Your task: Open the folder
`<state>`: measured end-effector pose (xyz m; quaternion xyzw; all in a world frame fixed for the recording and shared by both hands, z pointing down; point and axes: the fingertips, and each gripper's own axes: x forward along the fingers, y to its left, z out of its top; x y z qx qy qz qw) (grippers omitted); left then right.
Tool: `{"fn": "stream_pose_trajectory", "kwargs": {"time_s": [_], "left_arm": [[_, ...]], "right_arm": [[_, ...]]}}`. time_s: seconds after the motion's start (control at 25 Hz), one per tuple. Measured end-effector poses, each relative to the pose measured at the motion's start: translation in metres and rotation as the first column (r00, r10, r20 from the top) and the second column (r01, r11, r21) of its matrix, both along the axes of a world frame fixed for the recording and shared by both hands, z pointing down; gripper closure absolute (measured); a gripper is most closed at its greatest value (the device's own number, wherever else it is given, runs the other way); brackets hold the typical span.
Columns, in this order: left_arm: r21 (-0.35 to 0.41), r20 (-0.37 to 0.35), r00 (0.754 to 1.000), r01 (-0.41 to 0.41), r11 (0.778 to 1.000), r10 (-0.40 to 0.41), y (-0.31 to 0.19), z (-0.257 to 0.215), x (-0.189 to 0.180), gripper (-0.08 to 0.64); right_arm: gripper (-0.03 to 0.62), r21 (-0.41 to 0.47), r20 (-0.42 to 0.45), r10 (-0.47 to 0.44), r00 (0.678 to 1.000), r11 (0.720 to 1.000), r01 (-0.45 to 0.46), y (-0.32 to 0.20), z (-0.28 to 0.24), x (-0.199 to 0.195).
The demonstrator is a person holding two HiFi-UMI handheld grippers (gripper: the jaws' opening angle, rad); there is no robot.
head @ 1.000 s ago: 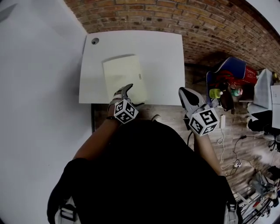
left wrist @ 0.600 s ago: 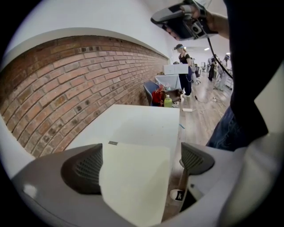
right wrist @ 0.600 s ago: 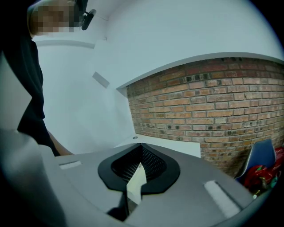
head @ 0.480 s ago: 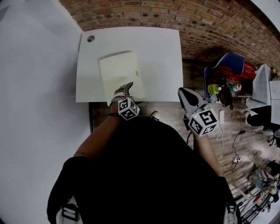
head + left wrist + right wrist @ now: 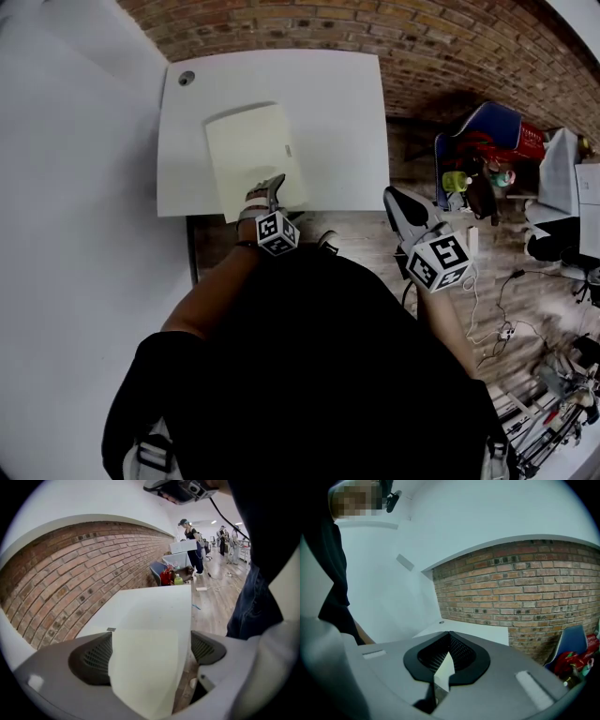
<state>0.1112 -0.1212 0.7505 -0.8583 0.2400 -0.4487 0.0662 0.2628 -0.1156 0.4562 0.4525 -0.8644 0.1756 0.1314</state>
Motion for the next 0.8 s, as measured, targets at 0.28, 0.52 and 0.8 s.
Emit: {"fn": "stream_pose_trajectory", "kwargs": {"time_s": [0.28,0.52,0.8], "left_arm": [[0.069,-0.016,1.000,-0.008,0.998,0.009,-0.002,0.002,0.002,0.065],[0.125,-0.002,1.000,-0.022,0.992,0.023,-0.008,0.005,-0.001,0.155],[0.146,-0.055,0.998,-0.020,0.989,0.028,-0.002,-0.013,0.004,0.288]], "right_arm": [[0.591,-0.018,-0.003,0.006,1.000,1.000,-0.006,0.004,0.005,0.005],[0.591,-0.032,-0.005,0.001,1.000,0.999,-0.001,0.006,0.010,0.004],[0.591,-0.039,-0.010,-0.015,1.000,0.999,0.014,0.006,0.011,0.002]]}}
